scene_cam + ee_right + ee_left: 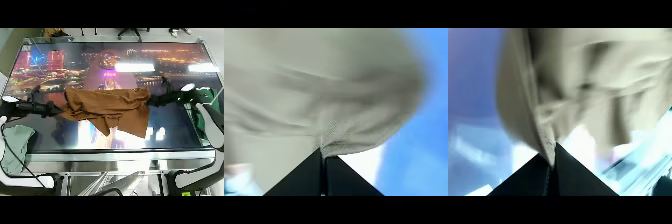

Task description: Fold the shirts.

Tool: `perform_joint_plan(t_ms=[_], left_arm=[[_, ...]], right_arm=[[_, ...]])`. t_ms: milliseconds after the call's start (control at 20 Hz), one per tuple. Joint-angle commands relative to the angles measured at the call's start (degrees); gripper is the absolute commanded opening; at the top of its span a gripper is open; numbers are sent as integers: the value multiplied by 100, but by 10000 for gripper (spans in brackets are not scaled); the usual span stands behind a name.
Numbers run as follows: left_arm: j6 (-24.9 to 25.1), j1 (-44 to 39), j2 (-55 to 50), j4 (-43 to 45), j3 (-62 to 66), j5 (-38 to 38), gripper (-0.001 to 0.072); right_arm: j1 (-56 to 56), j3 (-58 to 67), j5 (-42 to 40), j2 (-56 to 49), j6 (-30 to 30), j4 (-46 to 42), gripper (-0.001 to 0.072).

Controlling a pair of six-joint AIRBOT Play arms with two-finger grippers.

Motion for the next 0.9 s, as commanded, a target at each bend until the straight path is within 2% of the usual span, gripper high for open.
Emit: perform_joint_plan(t_ms=[0,100,200,350,450,550,700,850], left_arm=[[48,9,1349,-772,584,-413,8],[-7,90,2417,-1185,1193,-374,9],[-313,328,3589,-1213,1939,273,9],[-358,1130,4878,-1196,2785,1268,10],[-492,1753,5287,-975,3250,1316,10],[-981,1742,5263,-605,3635,1281,10],[-984,1296,4487,-603,4157,557,10],[-999,697,3440,-608,4159,-264,10]], right_arm=[[-46,793,358,1003,-164,734,21],[-203,1263,186,1862,-166,1097,21],[-385,1598,-363,2771,-192,1169,21],[-710,1996,-1290,3860,-470,1147,21],[-890,2267,-1792,4269,-586,1145,21],[-957,2651,-1845,4358,-612,1049,21],[-962,2916,-1672,4190,-577,688,21],[-966,2715,-1012,3633,-280,608,21]])
